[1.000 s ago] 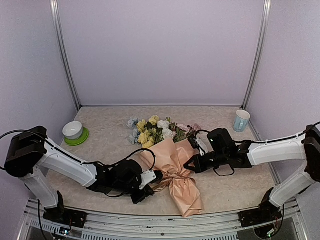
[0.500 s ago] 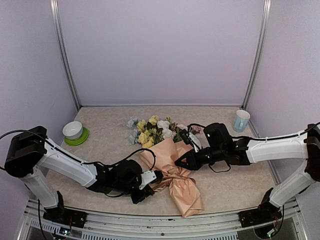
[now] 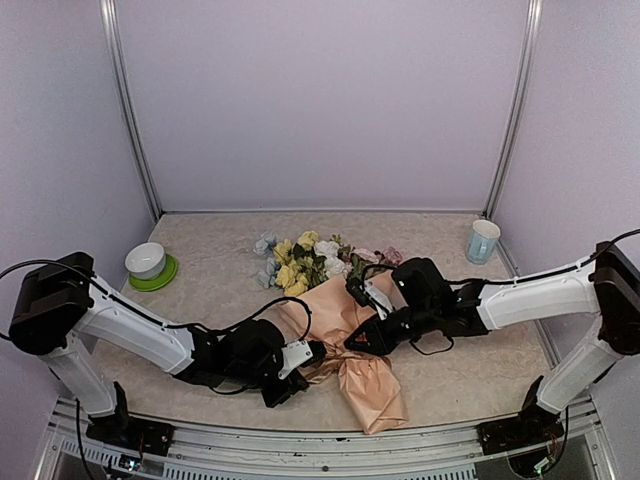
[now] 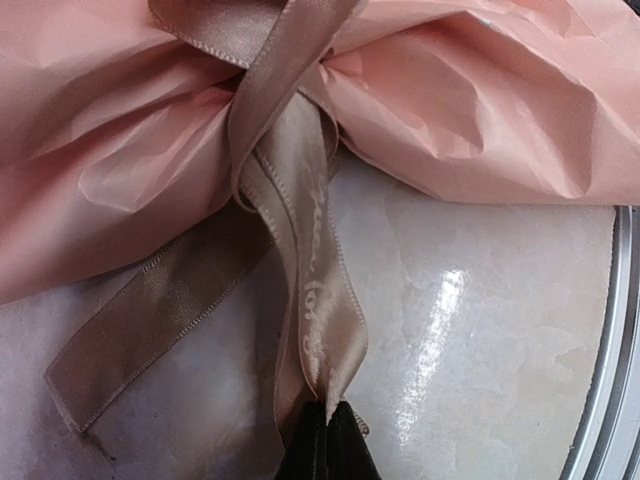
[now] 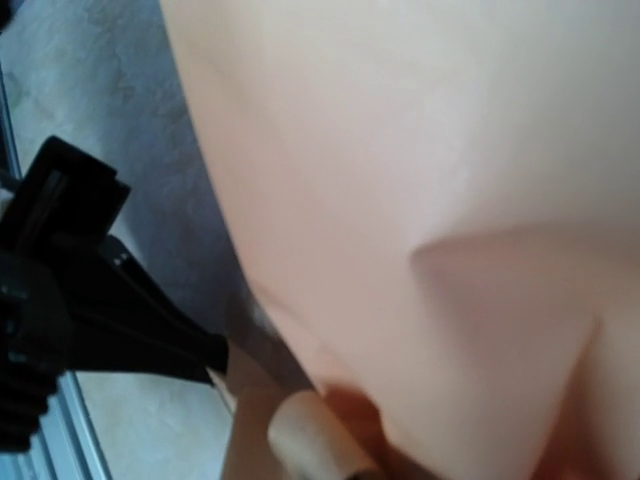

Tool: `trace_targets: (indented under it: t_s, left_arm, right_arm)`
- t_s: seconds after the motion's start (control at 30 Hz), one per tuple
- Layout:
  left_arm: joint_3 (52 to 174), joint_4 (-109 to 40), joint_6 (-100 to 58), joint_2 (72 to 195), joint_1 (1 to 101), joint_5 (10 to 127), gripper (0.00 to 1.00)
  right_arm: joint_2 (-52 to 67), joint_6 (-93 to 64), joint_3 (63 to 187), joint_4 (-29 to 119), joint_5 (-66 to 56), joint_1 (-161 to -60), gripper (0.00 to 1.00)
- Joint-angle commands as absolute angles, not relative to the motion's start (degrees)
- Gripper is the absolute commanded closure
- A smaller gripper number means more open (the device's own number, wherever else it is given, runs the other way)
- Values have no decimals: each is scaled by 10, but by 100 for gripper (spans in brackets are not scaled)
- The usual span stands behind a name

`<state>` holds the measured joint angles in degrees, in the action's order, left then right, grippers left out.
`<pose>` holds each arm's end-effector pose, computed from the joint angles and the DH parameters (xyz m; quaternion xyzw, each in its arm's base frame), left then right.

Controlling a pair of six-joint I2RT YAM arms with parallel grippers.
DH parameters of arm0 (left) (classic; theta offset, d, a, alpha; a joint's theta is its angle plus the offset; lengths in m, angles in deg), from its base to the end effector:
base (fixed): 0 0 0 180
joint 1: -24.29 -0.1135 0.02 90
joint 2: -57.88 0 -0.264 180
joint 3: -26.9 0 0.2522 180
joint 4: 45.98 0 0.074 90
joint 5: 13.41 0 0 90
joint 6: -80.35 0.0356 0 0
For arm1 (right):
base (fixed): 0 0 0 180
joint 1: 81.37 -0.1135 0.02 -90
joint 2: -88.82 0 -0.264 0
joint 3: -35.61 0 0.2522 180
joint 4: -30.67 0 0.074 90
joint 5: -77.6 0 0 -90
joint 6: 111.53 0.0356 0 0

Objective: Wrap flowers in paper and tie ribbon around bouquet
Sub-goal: Cross the half-tied ribbon over the folded bouquet.

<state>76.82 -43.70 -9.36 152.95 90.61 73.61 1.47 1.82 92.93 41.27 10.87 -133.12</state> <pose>0.1169 -0.2712 0.1170 0.5194 0.7733 -0.2180 0.2911 0.1791 0.2499 0.1815 -0.3000 0.8421 0.3946 0.2126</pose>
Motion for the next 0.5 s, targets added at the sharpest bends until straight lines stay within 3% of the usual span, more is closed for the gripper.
trace_targets:
  t_s: [0.0,0.07,0.17,0.47]
  left_arm:
    - [779,-440,-91,1523,908,734,100]
    - [779,-440,-90,1524,908,735,100]
    - [779,-440,-90,1524,908,734,100]
    - [776,-438,-85,1520,908,737,100]
  right_arm:
    - [3,14,943,416,134,-1335,85]
    - [-2,15,947,415,138,-1335,87]
    - [-6,16,955,412,141,-1335,100]
    - [43,97,918,347,113,-1303,100]
